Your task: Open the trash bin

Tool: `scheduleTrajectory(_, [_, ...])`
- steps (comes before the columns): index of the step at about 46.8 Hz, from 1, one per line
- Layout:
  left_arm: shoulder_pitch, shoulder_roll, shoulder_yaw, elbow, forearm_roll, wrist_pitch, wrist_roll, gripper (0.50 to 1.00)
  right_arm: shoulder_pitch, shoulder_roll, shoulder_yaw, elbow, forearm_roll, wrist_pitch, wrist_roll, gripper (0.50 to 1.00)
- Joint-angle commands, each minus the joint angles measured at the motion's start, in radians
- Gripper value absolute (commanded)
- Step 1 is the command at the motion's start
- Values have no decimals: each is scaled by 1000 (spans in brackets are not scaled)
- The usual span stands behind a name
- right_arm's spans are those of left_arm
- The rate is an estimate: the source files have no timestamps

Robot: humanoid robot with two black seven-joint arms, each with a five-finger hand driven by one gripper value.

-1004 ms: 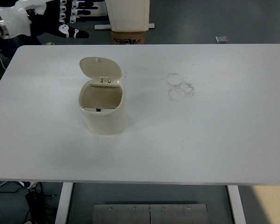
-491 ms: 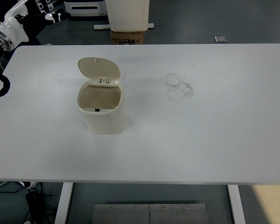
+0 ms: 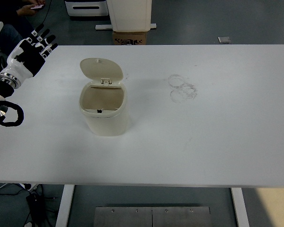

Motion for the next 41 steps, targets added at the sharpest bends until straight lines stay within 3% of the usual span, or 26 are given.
scheduleTrajectory(1, [4, -35, -1, 69, 0, -20, -2, 1000, 0, 0, 0, 0, 0, 0, 0, 991])
scheduleTrajectory(5, [4, -84, -4, 147, -1, -23, -2, 1000, 0, 0, 0, 0, 0, 0, 0, 991])
scheduleTrajectory(12, [5, -118, -13, 163, -9, -35, -3, 1000, 0, 0, 0, 0, 0, 0, 0, 991])
scheduleTrajectory(41, [8, -112, -23, 163, 2, -46, -5, 1000, -2, 0, -3, 1, -6, -2, 2, 991])
